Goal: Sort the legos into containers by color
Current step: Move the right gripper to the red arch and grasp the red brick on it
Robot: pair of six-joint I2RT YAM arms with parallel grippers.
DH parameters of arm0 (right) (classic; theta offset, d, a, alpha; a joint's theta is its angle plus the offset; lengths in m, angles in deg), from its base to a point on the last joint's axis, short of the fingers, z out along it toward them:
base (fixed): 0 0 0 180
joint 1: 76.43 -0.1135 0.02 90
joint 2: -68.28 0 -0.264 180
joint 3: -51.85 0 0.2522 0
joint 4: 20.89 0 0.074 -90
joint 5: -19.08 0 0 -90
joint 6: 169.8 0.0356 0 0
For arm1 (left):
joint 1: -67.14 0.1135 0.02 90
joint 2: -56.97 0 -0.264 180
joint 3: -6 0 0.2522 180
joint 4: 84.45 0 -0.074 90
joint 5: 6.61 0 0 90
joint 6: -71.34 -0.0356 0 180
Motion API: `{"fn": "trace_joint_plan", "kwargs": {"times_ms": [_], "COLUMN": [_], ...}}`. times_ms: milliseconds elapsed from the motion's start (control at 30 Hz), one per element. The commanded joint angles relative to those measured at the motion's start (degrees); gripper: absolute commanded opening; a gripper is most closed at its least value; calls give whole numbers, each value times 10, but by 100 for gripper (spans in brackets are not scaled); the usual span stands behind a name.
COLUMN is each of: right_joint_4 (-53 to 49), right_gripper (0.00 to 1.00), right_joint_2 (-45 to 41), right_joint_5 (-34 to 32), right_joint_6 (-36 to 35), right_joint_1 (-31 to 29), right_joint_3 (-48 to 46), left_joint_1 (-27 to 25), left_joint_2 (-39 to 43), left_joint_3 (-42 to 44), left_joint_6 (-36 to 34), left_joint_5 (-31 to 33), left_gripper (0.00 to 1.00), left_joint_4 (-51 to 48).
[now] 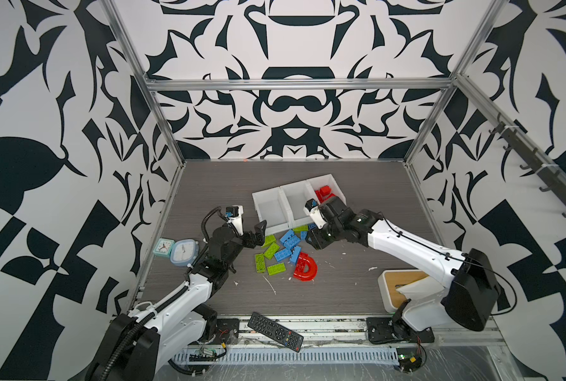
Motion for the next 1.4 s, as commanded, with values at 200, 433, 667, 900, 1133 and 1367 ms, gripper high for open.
{"fn": "trace_joint_plan", "kwargs": {"times_ms": [200,433,667,900,1133,1367], "right_joint_4": [27,45,51,49,58,73], "right_gripper": [56,56,56,56,56,56], "right_joint_2": [48,75,115,149,158,142], "right_joint_5": [-46,-37,-41,-46,-58,-65], "right_joint_6": [209,234,242,244,241,245], "right_joint_1": [-109,-119,-121,-127,-128,-128], "right_joint_3": [-12,-19,-12,-5,-2,-33], "left_joint_1": [-1,-1,-1,-1,-1,-1], "left_joint_2": [8,6,8,11,18,16], "left_joint_3": [-5,-6,-5,-5,-2,-3], "left_joint_6": [7,8,8,9,9,10], "left_joint_5": [8,3,8,8,12,10], "left_gripper": [100,100,100,100,100,100], "left_joint_4": [-3,-1,-4,-3,-6,-6]}}
